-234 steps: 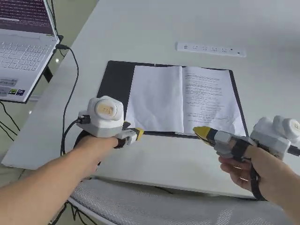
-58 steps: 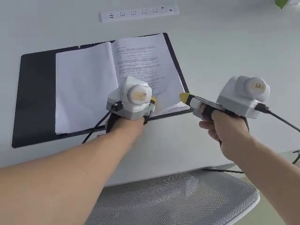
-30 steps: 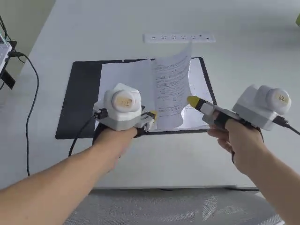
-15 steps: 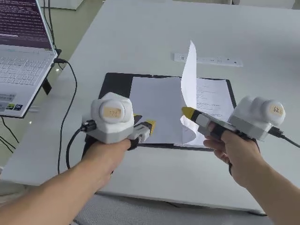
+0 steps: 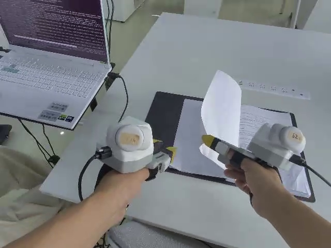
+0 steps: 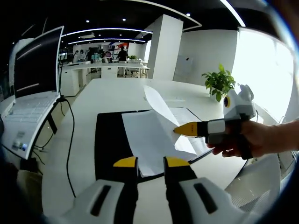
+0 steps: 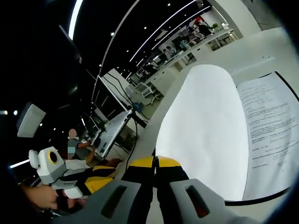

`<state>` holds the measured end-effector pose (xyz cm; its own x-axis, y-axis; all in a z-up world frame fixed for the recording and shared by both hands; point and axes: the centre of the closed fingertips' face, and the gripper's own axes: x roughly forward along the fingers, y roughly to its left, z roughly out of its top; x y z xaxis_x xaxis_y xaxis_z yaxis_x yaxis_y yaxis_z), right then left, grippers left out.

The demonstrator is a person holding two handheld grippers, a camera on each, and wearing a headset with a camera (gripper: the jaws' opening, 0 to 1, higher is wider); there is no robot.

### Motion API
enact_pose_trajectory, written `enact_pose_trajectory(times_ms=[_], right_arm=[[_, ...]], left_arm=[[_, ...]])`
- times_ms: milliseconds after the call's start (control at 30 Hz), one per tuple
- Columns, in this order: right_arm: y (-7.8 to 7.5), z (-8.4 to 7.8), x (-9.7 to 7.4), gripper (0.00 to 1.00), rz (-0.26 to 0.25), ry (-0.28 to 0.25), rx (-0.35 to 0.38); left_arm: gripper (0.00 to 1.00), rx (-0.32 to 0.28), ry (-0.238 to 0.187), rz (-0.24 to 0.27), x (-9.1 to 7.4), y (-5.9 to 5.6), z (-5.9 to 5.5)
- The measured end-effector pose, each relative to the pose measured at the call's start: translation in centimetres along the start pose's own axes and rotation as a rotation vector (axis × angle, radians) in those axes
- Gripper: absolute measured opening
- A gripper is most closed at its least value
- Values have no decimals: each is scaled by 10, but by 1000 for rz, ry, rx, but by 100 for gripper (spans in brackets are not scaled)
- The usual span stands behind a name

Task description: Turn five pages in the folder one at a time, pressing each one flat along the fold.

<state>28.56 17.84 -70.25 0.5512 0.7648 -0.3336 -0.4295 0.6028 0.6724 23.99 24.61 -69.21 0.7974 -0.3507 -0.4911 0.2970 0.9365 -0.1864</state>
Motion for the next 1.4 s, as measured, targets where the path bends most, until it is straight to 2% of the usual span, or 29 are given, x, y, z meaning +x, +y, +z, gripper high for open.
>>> enact_pose_trajectory(times_ms=[333,400,567,667,767,833,1133,1267,1400], right_arm=[[11,-25,24,0,-3,63,21],[9,-29,27,0,-6,72,25],[-9,-43,44,0,-12,123,38],[-12,-52,49,0,-19,143,44],[-23,-60,58,0,-26,167,47],[-28,-63,62,0,-32,174,83],[-46,-86,69,0,-59,222,110],[-48,-88,70,0,-55,219,120],[-44,-89,68,6,-15,213,143]], left_arm=[[19,-35,6,32,-10,18,-10],[19,-45,7,37,-10,20,-11],[19,-49,16,44,-10,23,-15],[18,-51,27,45,-9,25,-19],[18,-51,32,46,-8,26,-21],[18,-55,36,46,-7,26,-23],[18,-66,65,43,-5,20,-35],[18,-69,70,44,-3,19,-37],[18,-64,77,42,0,16,-39]])
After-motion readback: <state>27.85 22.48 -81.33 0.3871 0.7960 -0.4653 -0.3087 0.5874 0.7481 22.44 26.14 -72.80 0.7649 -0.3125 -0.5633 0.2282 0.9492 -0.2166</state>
